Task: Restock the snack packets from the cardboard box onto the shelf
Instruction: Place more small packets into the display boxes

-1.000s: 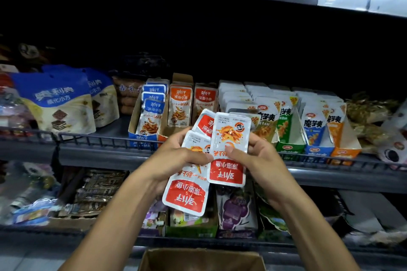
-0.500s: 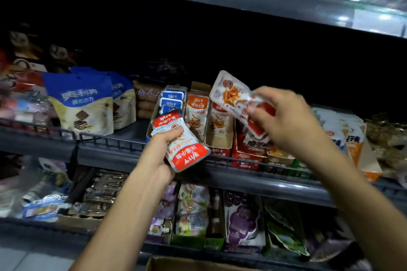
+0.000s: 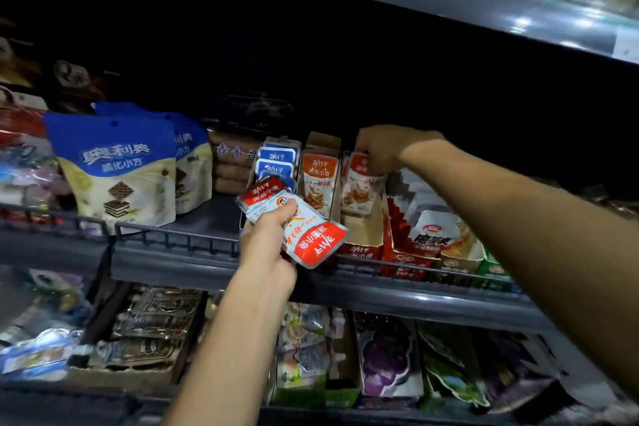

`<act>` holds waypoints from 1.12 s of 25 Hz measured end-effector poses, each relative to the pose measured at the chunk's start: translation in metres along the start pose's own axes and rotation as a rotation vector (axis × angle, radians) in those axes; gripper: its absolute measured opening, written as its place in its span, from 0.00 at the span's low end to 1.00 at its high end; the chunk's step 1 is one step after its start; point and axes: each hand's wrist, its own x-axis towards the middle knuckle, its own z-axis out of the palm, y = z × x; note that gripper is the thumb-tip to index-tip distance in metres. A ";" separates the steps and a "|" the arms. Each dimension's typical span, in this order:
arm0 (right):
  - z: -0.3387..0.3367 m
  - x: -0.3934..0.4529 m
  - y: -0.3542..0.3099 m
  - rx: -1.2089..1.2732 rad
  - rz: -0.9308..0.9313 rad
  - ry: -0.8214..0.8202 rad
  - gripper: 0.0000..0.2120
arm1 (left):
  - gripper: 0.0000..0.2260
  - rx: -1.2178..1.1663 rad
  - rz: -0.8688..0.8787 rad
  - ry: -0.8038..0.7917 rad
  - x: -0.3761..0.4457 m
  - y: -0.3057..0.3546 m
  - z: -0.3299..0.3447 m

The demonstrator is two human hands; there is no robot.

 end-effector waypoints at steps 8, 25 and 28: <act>0.032 0.012 -0.001 0.034 0.108 0.132 0.14 | 0.13 0.021 0.099 -0.094 -0.001 0.016 0.003; -0.028 -0.106 -0.010 1.265 0.299 -0.095 0.06 | 0.12 0.030 0.125 -0.174 -0.024 0.003 0.017; -0.031 -0.107 -0.005 1.334 0.309 -0.137 0.09 | 0.10 0.057 0.128 -0.160 -0.026 0.008 0.017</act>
